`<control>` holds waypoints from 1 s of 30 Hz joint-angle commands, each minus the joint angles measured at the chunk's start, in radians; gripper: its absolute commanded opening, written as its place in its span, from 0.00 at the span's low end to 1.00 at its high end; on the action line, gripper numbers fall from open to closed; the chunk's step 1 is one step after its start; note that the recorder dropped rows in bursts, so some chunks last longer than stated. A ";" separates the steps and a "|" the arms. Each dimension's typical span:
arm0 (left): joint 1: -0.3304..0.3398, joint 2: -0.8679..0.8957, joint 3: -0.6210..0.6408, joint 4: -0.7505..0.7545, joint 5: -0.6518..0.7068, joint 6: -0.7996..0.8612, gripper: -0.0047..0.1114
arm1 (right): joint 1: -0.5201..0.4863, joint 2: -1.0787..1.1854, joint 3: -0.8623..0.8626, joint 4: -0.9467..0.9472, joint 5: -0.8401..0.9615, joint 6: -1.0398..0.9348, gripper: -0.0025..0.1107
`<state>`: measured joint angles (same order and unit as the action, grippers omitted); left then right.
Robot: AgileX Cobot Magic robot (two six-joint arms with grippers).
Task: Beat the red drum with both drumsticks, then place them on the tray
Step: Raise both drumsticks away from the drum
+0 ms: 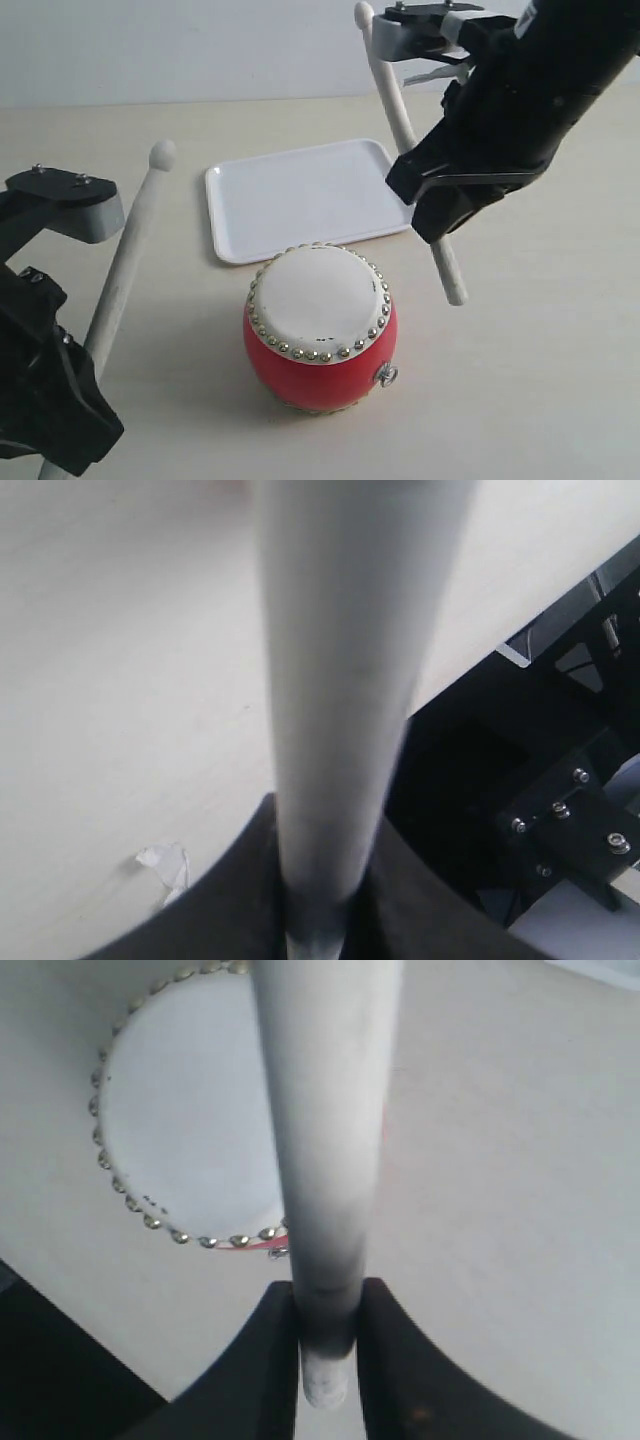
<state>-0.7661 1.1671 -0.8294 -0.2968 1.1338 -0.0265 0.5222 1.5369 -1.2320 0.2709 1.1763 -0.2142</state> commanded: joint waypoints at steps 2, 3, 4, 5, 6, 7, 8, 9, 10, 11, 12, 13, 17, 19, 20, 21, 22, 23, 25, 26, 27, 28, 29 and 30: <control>-0.001 -0.040 0.006 -0.004 0.037 -0.029 0.04 | 0.001 0.131 -0.126 -0.084 0.037 -0.004 0.02; -0.001 -0.048 0.006 -0.003 0.046 -0.037 0.04 | -0.001 0.150 -0.152 -0.099 0.038 -0.004 0.02; -0.001 -0.055 0.006 0.000 0.055 -0.040 0.04 | -0.006 0.173 -0.178 -0.108 0.038 -0.004 0.02; -0.001 -0.064 0.006 0.000 0.060 -0.045 0.04 | -0.014 0.196 -0.206 -0.109 0.038 -0.009 0.02; -0.001 -0.074 0.006 0.002 0.062 -0.054 0.04 | -0.021 0.218 -0.229 -0.109 0.041 -0.017 0.02; -0.001 -0.083 0.006 0.005 0.062 -0.061 0.04 | -0.032 0.240 -0.258 -0.109 0.045 -0.025 0.02; -0.001 -0.094 0.006 0.005 0.062 -0.063 0.04 | -0.045 0.261 -0.288 -0.109 0.045 -0.033 0.02; -0.001 -0.105 0.006 0.005 0.062 -0.063 0.04 | -0.055 0.278 -0.313 -0.109 0.045 -0.049 0.02; -0.001 -0.114 0.006 0.005 0.062 -0.064 0.04 | -0.068 0.298 -0.343 -0.111 0.045 -0.073 0.02; -0.001 -0.124 0.006 0.005 0.062 -0.064 0.04 | -0.079 0.316 -0.371 -0.114 0.045 -0.094 0.02; -0.001 -0.132 0.006 0.005 0.062 -0.064 0.04 | -0.090 0.331 -0.397 -0.114 0.045 -0.111 0.02; -0.001 -0.139 0.008 0.005 0.061 -0.064 0.04 | -0.098 0.349 -0.423 -0.116 0.045 -0.129 0.02; -0.001 -0.157 0.029 0.012 0.059 -0.094 0.04 | -0.106 0.421 -0.514 -0.162 0.045 -0.182 0.02; -0.001 -0.157 0.048 0.012 0.059 -0.106 0.04 | -0.106 0.452 -0.551 -0.213 0.045 -0.197 0.02; -0.001 -0.157 0.056 0.012 0.056 -0.112 0.04 | -0.106 0.469 -0.569 -0.233 0.045 -0.209 0.02; -0.001 -0.157 0.066 0.012 0.051 -0.112 0.04 | -0.106 0.482 -0.585 -0.247 0.045 -0.211 0.02; -0.001 -0.157 0.073 0.012 0.050 -0.115 0.04 | -0.106 0.496 -0.598 -0.271 0.045 -0.211 0.02; -0.001 -0.157 0.080 0.011 0.042 -0.114 0.04 | -0.106 0.507 -0.608 -0.295 0.045 -0.211 0.02; -0.001 -0.157 0.090 0.001 0.016 -0.117 0.04 | -0.106 0.527 -0.619 -0.326 0.035 -0.211 0.02; -0.001 -0.157 0.094 -0.007 0.001 -0.117 0.04 | -0.106 0.536 -0.622 -0.331 0.012 -0.211 0.02; -0.001 -0.157 0.095 -0.012 -0.012 -0.117 0.04 | -0.106 0.539 -0.622 -0.334 -0.022 -0.230 0.02; -0.001 -0.157 0.096 -0.016 -0.024 -0.117 0.04 | -0.106 0.549 -0.622 -0.334 -0.051 -0.273 0.02; -0.001 -0.157 0.096 -0.016 -0.030 -0.117 0.04 | -0.106 0.553 -0.622 -0.334 -0.079 -0.325 0.02; -0.001 -0.157 0.096 -0.016 -0.039 -0.117 0.04 | -0.106 0.561 -0.622 -0.334 -0.104 -0.380 0.02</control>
<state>-0.7661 1.0177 -0.7368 -0.3008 1.1303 -0.1375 0.4221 2.0829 -1.8413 -0.0536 1.1488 -0.4814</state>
